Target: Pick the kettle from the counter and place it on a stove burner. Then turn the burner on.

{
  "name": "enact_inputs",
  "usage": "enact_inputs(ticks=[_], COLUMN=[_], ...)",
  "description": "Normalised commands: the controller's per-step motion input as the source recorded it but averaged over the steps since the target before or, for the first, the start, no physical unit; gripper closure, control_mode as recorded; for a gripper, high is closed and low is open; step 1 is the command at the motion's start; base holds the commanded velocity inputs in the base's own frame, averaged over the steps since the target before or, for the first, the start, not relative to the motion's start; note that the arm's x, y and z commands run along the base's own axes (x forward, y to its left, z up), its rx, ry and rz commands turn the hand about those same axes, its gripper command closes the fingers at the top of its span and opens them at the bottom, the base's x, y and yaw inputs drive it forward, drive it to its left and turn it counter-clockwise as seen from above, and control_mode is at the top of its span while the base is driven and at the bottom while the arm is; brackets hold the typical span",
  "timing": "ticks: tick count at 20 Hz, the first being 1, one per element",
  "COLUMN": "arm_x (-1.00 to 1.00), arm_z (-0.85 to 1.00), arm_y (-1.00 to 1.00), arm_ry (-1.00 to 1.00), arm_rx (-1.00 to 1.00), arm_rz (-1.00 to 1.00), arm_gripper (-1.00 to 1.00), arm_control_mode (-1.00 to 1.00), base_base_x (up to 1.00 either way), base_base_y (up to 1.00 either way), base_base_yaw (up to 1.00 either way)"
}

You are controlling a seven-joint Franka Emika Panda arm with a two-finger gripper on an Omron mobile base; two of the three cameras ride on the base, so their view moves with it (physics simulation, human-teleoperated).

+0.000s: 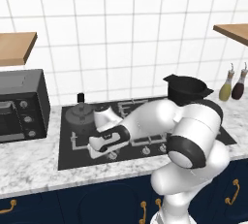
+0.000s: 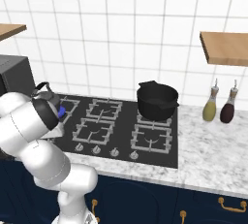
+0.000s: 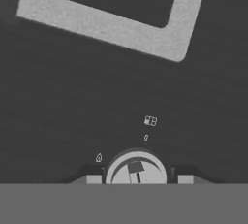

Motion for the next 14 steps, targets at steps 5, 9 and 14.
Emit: enact_inputs(ticks=[5, 9, 14], arm_x=[0.0, 0.0, 0.0], arm_z=[-0.31, -0.3, -0.27], arm_y=[0.0, 0.0, 0.0], arm_ry=[-0.07, -0.07, -0.06], arm_rx=[0.0, 0.0, 0.01], arm_rz=[0.33, 0.35, 0.37], arm_gripper=[1.0, 1.0, 1.0], arm_control_mode=[-1.0, -1.0, -1.0], base_base_x=[0.0, 0.0, 0.0], base_base_y=[0.0, 0.0, 0.0], base_base_yaw=[0.0, 0.0, 0.0])
